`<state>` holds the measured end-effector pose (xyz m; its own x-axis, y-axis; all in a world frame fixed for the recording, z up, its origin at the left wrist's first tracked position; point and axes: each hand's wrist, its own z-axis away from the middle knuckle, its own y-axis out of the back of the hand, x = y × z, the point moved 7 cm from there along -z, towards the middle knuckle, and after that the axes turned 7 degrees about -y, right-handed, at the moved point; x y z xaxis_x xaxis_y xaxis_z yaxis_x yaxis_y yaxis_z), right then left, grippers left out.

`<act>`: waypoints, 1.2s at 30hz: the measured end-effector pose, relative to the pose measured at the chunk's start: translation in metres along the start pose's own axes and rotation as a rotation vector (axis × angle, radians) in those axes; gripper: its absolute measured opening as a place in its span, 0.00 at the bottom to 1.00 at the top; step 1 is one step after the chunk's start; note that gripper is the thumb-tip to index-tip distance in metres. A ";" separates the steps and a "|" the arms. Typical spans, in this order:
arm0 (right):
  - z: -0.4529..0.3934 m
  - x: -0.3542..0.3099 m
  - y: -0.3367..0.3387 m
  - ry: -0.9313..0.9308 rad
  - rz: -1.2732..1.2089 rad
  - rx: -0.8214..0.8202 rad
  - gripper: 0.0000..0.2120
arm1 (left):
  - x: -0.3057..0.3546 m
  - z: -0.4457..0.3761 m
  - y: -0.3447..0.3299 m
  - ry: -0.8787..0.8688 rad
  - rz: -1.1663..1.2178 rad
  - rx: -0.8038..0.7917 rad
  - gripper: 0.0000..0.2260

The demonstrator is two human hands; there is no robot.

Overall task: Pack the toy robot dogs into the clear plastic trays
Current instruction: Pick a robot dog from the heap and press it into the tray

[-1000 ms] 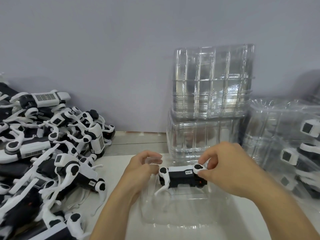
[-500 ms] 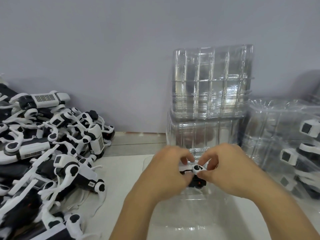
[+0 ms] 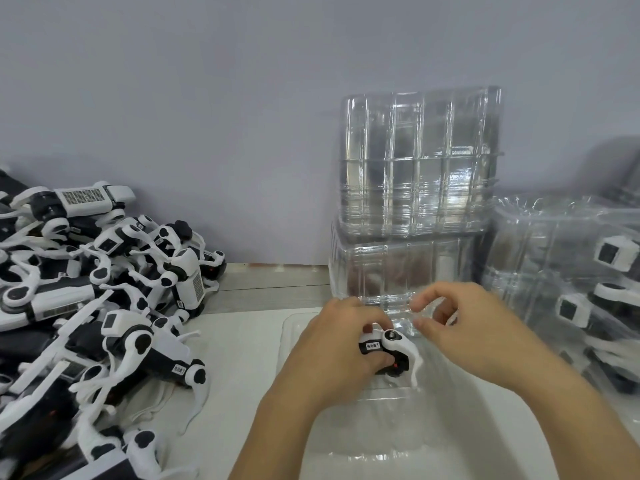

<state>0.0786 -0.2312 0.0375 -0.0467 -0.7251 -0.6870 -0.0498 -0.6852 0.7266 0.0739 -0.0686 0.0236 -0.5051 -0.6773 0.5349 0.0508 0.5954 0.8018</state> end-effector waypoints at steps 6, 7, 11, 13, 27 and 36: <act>0.002 0.020 -0.017 -0.187 -0.086 -0.234 0.11 | 0.002 0.001 0.000 -0.018 0.043 -0.016 0.10; 0.002 0.022 -0.017 -0.205 -0.108 -0.237 0.11 | 0.002 0.001 0.000 -0.026 0.056 -0.018 0.10; 0.002 0.024 -0.017 -0.240 -0.141 -0.234 0.13 | 0.001 0.003 0.006 -0.038 0.142 0.020 0.10; 0.002 0.024 -0.018 -0.240 -0.142 -0.234 0.13 | 0.001 0.003 0.007 -0.035 0.156 0.028 0.10; 0.003 0.023 -0.017 -0.239 -0.188 -0.235 0.12 | 0.002 0.001 0.002 -0.001 0.052 0.064 0.09; 0.003 0.024 -0.018 -0.239 -0.200 -0.228 0.12 | -0.002 0.001 -0.002 0.057 -0.047 0.128 0.08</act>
<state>0.0757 -0.2360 0.0083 -0.2908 -0.5576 -0.7775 0.1407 -0.8287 0.5417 0.0737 -0.0680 0.0208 -0.4540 -0.7271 0.5150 -0.0839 0.6103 0.7877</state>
